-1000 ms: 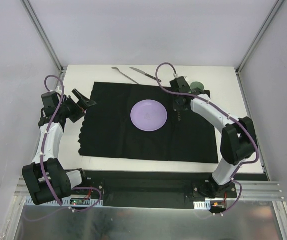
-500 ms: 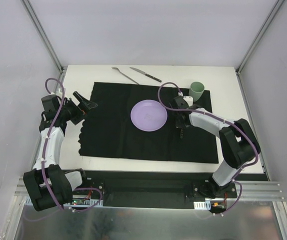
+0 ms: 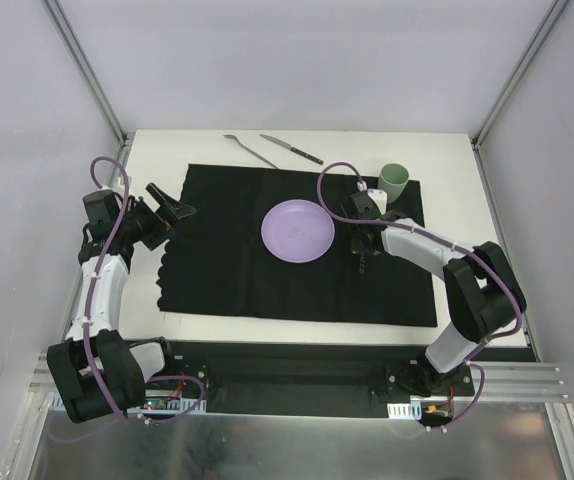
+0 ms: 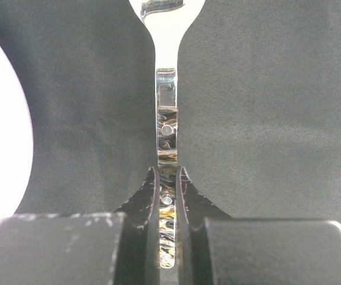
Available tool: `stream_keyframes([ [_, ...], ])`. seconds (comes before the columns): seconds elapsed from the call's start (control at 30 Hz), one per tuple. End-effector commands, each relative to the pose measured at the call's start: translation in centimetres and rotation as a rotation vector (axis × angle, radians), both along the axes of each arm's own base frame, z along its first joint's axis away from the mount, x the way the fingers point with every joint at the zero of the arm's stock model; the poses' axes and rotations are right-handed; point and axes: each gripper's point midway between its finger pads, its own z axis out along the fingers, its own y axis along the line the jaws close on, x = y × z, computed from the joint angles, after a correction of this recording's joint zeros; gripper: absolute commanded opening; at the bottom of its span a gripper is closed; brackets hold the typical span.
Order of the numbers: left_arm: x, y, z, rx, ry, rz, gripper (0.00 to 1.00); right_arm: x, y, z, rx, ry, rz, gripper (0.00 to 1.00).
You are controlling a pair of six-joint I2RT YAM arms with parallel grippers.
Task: Set the dinner table for one person
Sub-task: Place the spoon on the napkin.
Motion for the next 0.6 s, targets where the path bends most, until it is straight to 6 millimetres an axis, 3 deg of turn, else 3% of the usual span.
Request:
stream_keyframes([
  [0.0,0.0,0.1,0.9,0.004,-0.046,-0.003,0.99,0.9,0.9,1.7,0.04,-0.062,0.018,0.01],
  [0.57,0.0,0.2,0.6,0.009,-0.039,0.0,0.99,1.1,2.8,1.3,0.033,-0.046,0.103,0.01],
])
